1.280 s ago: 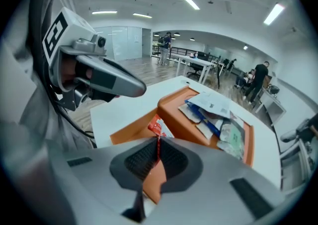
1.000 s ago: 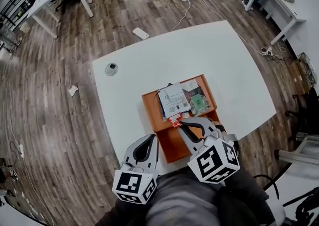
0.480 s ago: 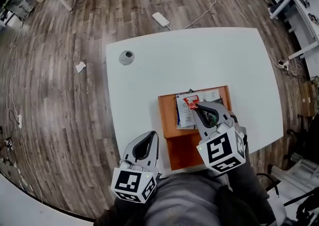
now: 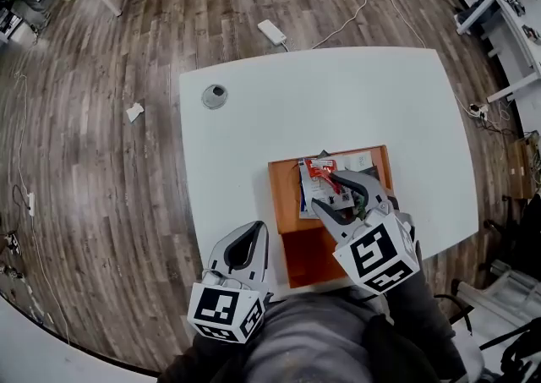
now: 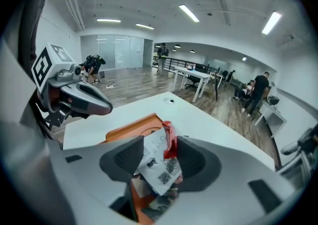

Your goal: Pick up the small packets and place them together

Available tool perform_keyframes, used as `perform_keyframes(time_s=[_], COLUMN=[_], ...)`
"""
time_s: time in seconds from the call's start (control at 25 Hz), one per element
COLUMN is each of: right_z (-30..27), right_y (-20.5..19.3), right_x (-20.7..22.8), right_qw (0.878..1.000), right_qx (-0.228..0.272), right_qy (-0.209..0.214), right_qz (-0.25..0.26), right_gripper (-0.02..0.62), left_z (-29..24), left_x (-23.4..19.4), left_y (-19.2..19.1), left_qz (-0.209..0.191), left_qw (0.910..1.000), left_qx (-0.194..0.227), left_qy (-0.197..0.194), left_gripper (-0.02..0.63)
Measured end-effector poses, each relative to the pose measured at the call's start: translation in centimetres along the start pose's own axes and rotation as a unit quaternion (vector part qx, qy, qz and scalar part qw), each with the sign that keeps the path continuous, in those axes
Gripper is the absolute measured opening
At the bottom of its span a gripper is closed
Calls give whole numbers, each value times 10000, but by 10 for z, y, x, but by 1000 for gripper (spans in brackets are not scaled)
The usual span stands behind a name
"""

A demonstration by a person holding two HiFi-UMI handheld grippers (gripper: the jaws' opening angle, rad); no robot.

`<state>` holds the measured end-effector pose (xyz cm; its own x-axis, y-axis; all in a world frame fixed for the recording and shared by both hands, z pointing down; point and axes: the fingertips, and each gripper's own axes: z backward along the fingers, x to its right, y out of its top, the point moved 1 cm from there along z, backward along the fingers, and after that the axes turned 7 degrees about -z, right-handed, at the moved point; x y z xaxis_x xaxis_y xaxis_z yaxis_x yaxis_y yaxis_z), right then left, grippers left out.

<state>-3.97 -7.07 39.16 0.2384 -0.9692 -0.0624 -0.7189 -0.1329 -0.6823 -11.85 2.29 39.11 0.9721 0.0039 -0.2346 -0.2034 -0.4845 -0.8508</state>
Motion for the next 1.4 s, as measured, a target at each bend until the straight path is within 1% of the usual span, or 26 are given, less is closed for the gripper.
perform_keyframes(time_s=[0.04,0.12,0.4,0.72,1.0,1.4], right_z=[1,6,26,47,56,56], right_y=[1,3,-2,-17,-17,-13], right_x=[-1,-1,-9,-26,-31,-28], right_qw=[10000,9999,9991,9980,9977,9981], right_qx=[30,107,224,294,338,304], right_qy=[-9,-67,-354,-499,-548,-516], right_qz=[-5,-15,-74,-239,-207,-115], right_gripper=[201,209,209,209,209,209], left_z=[1,4,22,36,42,39], left_x=[1,2,15,33,41,39], left_y=[1,2,2,-5,-4,0], left_qz=[-15,-51,-226,-404,-446,-408], left_qw=[10000,10000,9996,9986,9982,9984], left_qx=[20,55,140,164,213,271], left_qy=[-7,-20,-97,-290,-337,-296], left_gripper=[0,0,0,0,0,0])
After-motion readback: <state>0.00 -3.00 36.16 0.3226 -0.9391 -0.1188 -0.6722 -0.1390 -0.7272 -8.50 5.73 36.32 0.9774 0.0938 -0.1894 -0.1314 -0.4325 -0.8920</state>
